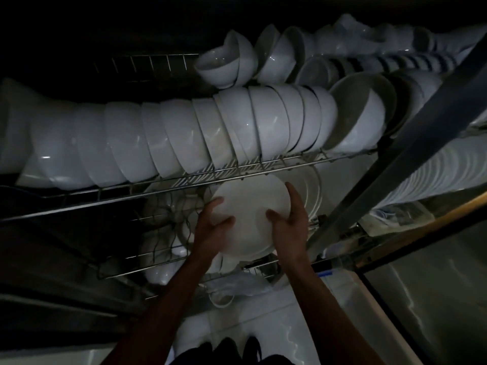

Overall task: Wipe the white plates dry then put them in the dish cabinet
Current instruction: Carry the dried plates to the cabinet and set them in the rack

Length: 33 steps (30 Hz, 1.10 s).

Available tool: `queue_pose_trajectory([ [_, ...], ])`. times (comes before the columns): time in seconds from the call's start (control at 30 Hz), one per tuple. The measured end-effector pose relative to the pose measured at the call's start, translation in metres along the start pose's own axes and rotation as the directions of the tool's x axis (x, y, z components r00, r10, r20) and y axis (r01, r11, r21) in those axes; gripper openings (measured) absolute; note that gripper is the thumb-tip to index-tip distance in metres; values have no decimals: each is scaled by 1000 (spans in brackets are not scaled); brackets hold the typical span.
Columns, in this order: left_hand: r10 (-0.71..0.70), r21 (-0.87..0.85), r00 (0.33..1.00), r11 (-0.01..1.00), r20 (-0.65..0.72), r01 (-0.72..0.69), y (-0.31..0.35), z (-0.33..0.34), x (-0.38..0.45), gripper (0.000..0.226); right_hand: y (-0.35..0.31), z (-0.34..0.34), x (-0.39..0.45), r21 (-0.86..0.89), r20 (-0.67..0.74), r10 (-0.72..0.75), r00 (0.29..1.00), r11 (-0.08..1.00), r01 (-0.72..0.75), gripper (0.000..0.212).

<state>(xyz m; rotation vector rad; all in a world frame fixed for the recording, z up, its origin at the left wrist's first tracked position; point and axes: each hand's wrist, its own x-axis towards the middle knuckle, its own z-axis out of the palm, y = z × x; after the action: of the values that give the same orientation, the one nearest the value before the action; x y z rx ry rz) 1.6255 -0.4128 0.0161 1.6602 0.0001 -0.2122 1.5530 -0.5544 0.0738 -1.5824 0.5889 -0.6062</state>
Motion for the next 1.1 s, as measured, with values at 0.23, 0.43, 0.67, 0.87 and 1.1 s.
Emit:
queue_pose_trajectory([
  [0.23, 149, 253, 987, 954, 59, -159, -2, 24, 1, 46, 1, 1, 19, 70, -28, -92, 995, 993, 93, 71],
  [0.43, 349, 441, 928, 817, 134, -371, -12, 37, -16, 43, 9, 4, 33, -26, 7, -176, 984, 984, 176, 68],
  [0.67, 231, 451, 958, 846, 172, -285, -15, 48, -15, 50, 20, 5, 43, -146, 31, -226, 974, 963, 229, 64],
  [0.87, 61, 416, 956, 891, 287, -182, -18, 54, -6, 58, 19, 9, 51, -249, 107, -338, 935, 901, 354, 65],
  [1.1, 42, 427, 949, 886, 313, -180, -23, 55, -2, 62, 21, 8, 57, -280, 154, -359, 920, 877, 389, 67],
])
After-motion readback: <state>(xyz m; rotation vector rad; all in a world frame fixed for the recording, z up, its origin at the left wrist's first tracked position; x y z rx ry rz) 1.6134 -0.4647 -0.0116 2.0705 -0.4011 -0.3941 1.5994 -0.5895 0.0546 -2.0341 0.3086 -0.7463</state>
